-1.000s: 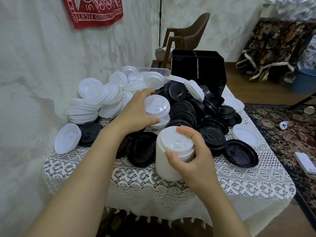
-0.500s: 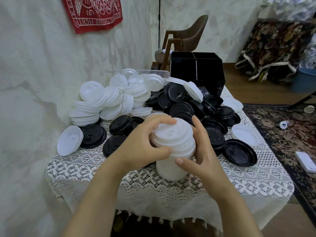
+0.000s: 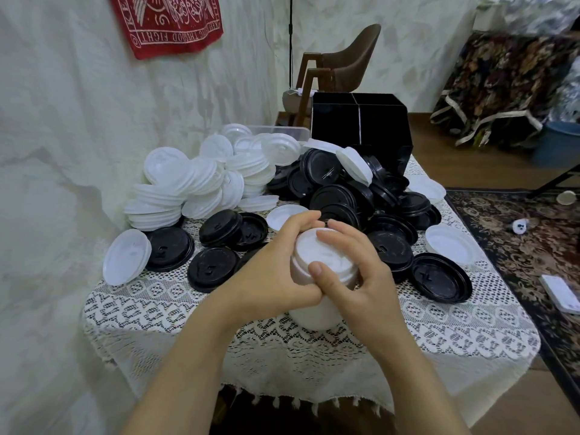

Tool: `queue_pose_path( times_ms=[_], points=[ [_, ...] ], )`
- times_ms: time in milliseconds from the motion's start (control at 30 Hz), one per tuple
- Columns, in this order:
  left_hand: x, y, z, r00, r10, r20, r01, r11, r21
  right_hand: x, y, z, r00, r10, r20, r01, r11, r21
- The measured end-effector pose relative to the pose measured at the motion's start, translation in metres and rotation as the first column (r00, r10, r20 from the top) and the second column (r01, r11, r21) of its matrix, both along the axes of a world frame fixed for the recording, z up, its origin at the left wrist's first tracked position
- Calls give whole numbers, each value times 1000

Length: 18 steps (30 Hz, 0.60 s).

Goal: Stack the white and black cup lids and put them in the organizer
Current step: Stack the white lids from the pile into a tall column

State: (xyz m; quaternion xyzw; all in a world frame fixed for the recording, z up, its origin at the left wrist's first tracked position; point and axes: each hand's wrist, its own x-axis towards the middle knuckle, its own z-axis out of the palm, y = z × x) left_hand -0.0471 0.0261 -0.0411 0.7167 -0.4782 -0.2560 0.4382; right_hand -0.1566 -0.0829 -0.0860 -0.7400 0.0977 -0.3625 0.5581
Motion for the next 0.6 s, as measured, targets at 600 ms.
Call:
queue_pose_path(
  times_ms=[600],
  points=[
    [-21,-10,-24,977,155,-146,-187,951,-244,-1,0,1,999,40,6,-40,994,98]
  ],
)
